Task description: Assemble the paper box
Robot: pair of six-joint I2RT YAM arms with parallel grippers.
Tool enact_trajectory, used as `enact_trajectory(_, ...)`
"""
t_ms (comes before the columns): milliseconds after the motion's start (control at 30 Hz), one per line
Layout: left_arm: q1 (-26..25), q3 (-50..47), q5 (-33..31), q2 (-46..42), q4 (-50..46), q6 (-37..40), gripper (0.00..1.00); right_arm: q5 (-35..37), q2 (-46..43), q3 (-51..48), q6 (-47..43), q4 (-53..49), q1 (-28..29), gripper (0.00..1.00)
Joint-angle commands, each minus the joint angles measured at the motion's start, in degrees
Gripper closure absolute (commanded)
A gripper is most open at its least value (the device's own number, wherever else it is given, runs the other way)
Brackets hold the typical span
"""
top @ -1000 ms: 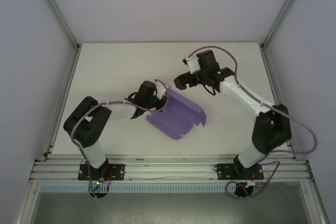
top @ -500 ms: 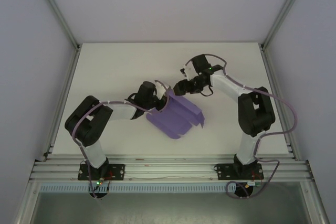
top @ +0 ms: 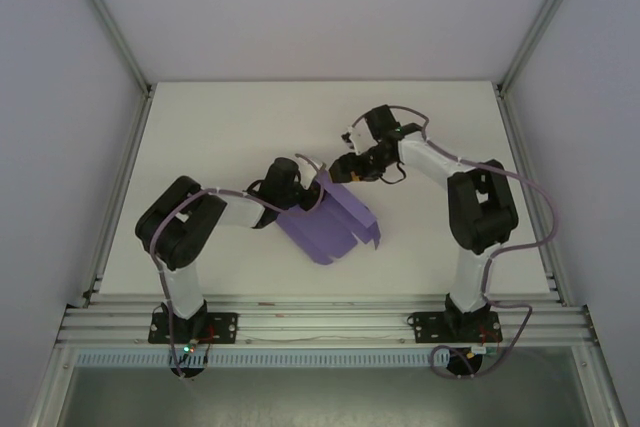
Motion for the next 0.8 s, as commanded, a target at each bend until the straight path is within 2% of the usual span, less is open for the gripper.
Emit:
enact_trajectory(0, -0.5, 0.5, 1.0, 1.1, 7.0, -0.5, 0.69, 4.8, 4.3, -0.7, -1.4, -5.4, -0.3, 0.33)
enact_trajectory(133, -0.5, 2.2, 1.1, 2.7, 7.7, -0.5, 0.69, 3.5, 4.7, -0.1, -1.8, -6.2, -0.7, 0.33)
enact_trajectory(200, -0.6, 3.5, 1.5, 3.5, 7.8, -0.9, 0.77, 2.5, 5.2, 0.0, -1.3, -6.3, -0.9, 0.33)
enact_trajectory(367, -0.6, 4.2, -3.3, 6.0, 10.5, -2.8, 1.0, 1.0, 5.5, -0.2, -1.6, -6.4, -1.1, 0.34)
enact_trajectory(500, -0.6, 3.7, -8.9, 6.1, 11.9, -6.4, 1.0, 1.6, 4.6, -0.4, 0.1, -6.1, -1.5, 0.32)
enact_trajectory(633, -0.6, 2.8, -10.8, 4.4, 9.4, -9.6, 1.0, 5.4, -1.5, -1.6, 3.5, -2.1, -3.0, 0.19)
enact_trajectory(667, -0.6, 2.8, -11.5, 3.2, 7.6, -10.3, 1.0, 7.4, -4.1, -2.2, 4.7, -0.1, -3.5, 0.14)
enact_trajectory(700, -0.6, 2.9, -12.7, 1.7, 5.5, -11.5, 1.0, 9.3, -7.6, -3.5, 5.8, 2.3, -4.2, 0.03)
enact_trajectory(767, -0.3, 2.9, -13.0, -0.3, 1.9, -12.8, 1.0, 12.5, -14.1, -5.8, 7.0, 5.5, -5.8, 0.0)
